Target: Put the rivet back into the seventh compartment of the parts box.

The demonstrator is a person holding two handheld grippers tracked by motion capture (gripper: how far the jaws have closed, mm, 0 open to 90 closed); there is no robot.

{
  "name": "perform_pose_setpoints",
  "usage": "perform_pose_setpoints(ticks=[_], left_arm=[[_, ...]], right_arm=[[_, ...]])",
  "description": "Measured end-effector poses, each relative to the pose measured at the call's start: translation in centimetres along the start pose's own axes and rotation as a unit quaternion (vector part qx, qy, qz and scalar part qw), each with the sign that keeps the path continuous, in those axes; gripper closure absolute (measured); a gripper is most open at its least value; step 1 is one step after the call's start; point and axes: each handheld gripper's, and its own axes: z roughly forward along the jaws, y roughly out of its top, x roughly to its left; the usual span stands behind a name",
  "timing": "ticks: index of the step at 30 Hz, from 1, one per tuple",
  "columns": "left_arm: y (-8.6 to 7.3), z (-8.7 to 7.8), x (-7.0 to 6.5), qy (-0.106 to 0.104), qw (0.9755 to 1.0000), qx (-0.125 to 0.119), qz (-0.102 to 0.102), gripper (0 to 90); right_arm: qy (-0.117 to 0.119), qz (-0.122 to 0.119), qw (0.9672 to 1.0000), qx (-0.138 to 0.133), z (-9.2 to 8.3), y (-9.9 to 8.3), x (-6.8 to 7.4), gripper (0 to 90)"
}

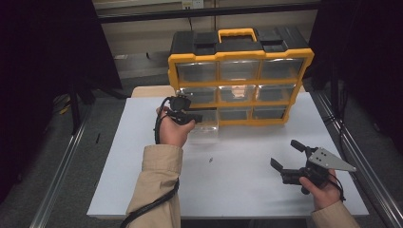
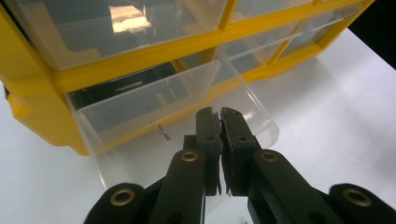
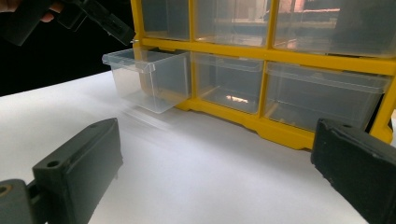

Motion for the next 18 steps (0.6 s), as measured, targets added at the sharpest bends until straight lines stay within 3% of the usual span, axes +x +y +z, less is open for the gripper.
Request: perform_pose_setpoints(ticks=[8,18], left_arm=[[0.06,0.44,0.36,0.02,0.9998,0.003,0.009,86.5],[0.33,1.03,0.14,0.022,0.9997,-0.003,0.007,86.4]], right_arm=[[0.003,-0.004,1.0,0.001,-0.04,-0.01,-0.07,1.6],[0.001,-0.003,1.0,0.002,-0.06,-0.01,-0.09,1.6]])
